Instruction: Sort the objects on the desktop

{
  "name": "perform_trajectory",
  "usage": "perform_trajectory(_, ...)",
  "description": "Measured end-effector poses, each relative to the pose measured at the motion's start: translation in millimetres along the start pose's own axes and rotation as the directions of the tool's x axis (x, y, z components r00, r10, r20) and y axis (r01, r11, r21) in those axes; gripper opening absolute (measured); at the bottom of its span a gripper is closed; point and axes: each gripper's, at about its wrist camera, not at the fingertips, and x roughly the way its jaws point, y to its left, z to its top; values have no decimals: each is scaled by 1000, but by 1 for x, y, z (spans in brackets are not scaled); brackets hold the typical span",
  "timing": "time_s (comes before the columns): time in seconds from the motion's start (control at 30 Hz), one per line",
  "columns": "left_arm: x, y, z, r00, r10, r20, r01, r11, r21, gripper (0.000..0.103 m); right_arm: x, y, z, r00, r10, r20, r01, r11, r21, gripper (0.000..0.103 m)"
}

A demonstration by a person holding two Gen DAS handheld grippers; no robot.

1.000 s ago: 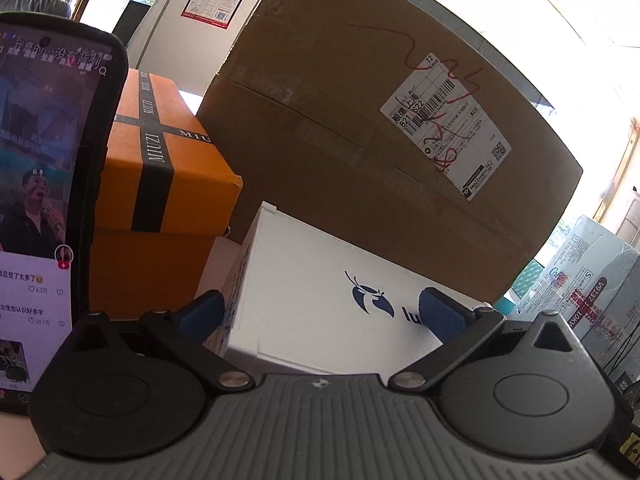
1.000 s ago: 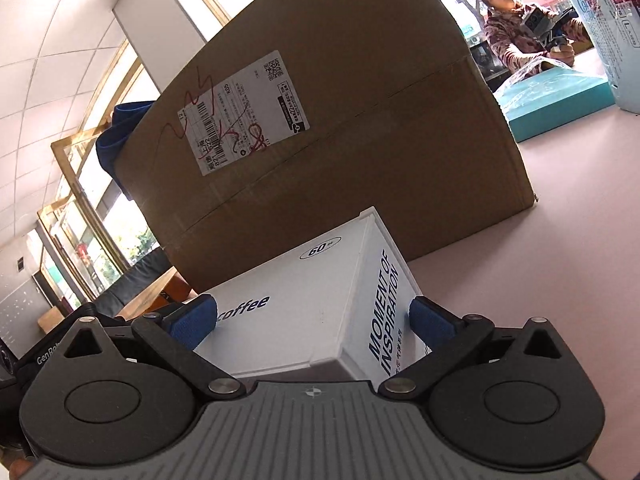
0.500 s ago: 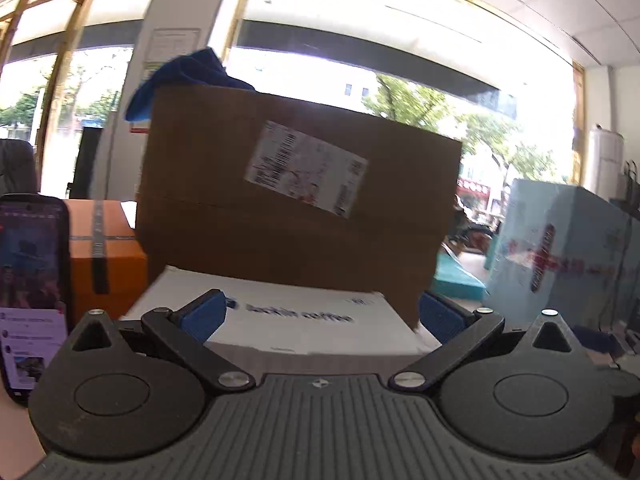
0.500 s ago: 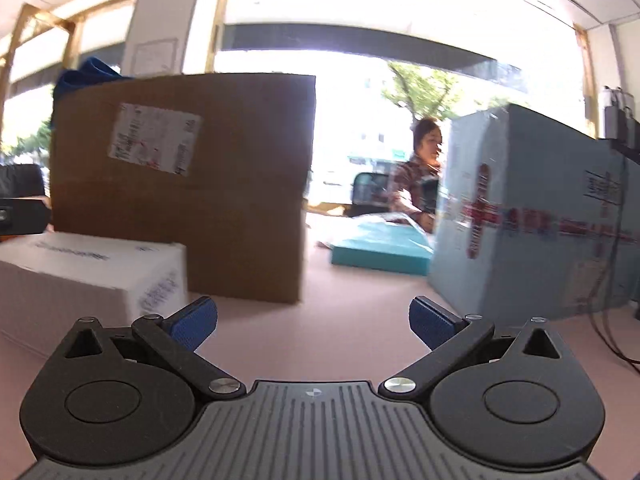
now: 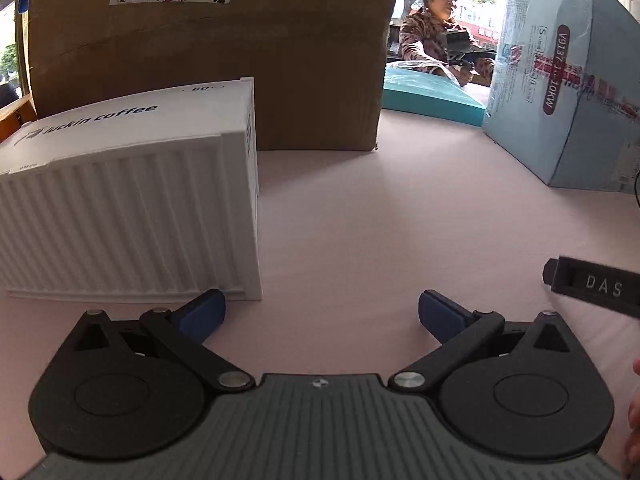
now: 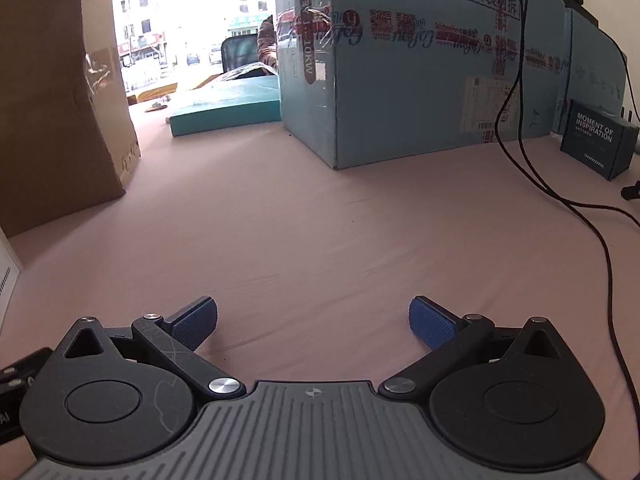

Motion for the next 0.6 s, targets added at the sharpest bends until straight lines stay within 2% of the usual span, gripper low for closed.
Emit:
perform_trajectory(0.07,7,-6,5,999,35,-5,-34,999,11,103,0,7,-2,1000,-16,4,16,999,-43,103)
perform_trajectory(0.23,16,-11,13,998,68,-5,-68,998,12,103,3,5,-2,1000,15,-4,-15,999,-36,103)
perform_trajectory(0.6,14,-8,13,998,63,-3,-63,998,7,103,4,3,-1,1000,20,-5,-20,999,-31,103)
